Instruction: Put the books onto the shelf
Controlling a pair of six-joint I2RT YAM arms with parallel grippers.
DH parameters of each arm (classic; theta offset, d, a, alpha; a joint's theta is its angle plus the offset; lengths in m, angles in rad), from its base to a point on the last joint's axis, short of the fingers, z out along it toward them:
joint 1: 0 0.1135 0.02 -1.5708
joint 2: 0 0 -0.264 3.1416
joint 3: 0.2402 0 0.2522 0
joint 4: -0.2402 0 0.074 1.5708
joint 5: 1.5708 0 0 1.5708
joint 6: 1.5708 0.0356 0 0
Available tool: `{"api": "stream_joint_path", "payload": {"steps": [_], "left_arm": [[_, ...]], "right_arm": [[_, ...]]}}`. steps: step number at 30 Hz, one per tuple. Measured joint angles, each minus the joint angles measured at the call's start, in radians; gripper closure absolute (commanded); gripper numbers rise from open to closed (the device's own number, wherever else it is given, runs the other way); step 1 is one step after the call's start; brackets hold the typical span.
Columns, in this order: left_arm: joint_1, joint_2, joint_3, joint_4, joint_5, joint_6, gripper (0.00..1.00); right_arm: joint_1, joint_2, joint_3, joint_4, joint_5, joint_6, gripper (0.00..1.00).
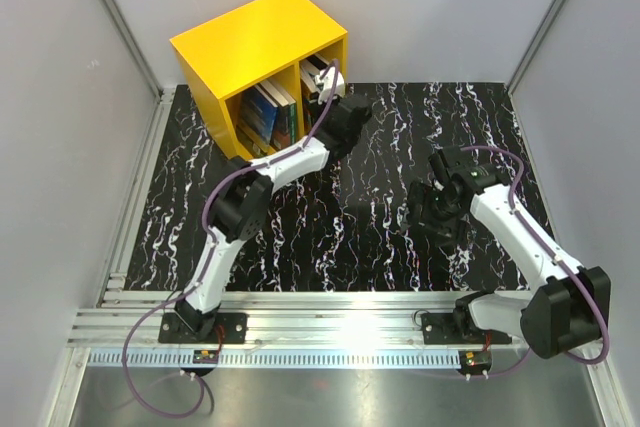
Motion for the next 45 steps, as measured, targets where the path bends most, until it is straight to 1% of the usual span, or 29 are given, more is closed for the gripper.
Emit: {"api": "stream_joint_path", "payload": {"steps": [5, 8, 10, 11, 13, 14, 15, 16, 18, 19, 20, 21, 22, 23, 27, 35, 36, 39, 40, 45], "left_arm": [[0.047, 0.069, 0.007, 0.257, -0.010, 0.175, 1.00], [0.073, 0.142, 0.066, 0.324, -0.013, 0.227, 0.99], [0.090, 0.197, 0.116, 0.346, -0.008, 0.244, 0.94], [0.095, 0.216, 0.135, 0.361, -0.011, 0.253, 0.85], [0.103, 0.248, 0.187, 0.369, -0.007, 0.258, 0.73], [0.105, 0.261, 0.206, 0.370, -0.003, 0.257, 0.64], [0.107, 0.270, 0.222, 0.367, -0.001, 0.251, 0.51], [0.107, 0.277, 0.234, 0.366, 0.004, 0.247, 0.42], [0.106, 0.281, 0.254, 0.355, 0.018, 0.235, 0.27], [0.105, 0.281, 0.260, 0.343, 0.019, 0.233, 0.25], [0.101, 0.281, 0.266, 0.331, 0.013, 0.233, 0.21], [0.097, 0.281, 0.267, 0.322, 0.005, 0.237, 0.07], [0.096, 0.281, 0.269, 0.315, -0.003, 0.240, 0.01], [0.093, 0.281, 0.272, 0.306, -0.032, 0.235, 0.01], [0.083, 0.281, 0.280, 0.282, -0.062, 0.223, 0.01], [0.051, 0.243, 0.288, 0.149, -0.051, 0.190, 0.01], [0.040, 0.233, 0.287, 0.129, -0.041, 0.185, 0.01], [-0.005, 0.187, 0.272, 0.104, 0.054, 0.139, 0.01], [-0.031, 0.163, 0.267, 0.083, 0.093, 0.117, 0.01], [-0.127, 0.055, 0.264, -0.032, 0.194, 0.017, 0.01]], "right_arm": [[0.000, 0.026, 0.000, 0.014, -0.001, 0.000, 0.00], [0.000, 0.047, 0.000, 0.029, -0.010, 0.000, 0.00], [0.000, 0.055, -0.003, 0.044, -0.028, 0.002, 0.00], [0.000, 0.059, -0.005, 0.054, -0.036, 0.003, 0.00], [0.000, 0.067, -0.011, 0.069, -0.055, 0.009, 0.00], [0.000, 0.073, -0.014, 0.079, -0.063, 0.012, 0.00], [0.000, 0.080, -0.016, 0.084, -0.071, 0.016, 0.00], [0.000, 0.087, -0.018, 0.090, -0.079, 0.019, 0.00], [0.000, 0.098, -0.021, 0.102, -0.087, 0.024, 0.00], [0.000, 0.102, -0.021, 0.106, -0.092, 0.027, 0.00], [0.000, 0.105, -0.021, 0.110, -0.100, 0.028, 0.00], [0.000, 0.108, -0.021, 0.114, -0.104, 0.030, 0.00], [0.000, 0.109, -0.021, 0.118, -0.106, 0.032, 0.00], [0.000, 0.111, -0.021, 0.123, -0.107, 0.033, 0.00], [0.000, 0.118, -0.021, 0.132, -0.127, 0.039, 0.00], [0.000, 0.121, 0.018, 0.131, -0.133, 0.038, 0.00], [0.000, 0.121, 0.026, 0.130, -0.137, 0.039, 0.00], [0.000, 0.118, 0.044, 0.129, -0.151, 0.038, 0.00], [0.000, 0.117, 0.051, 0.127, -0.155, 0.038, 0.00], [0.002, 0.104, 0.092, 0.127, -0.158, 0.038, 0.00]]}}
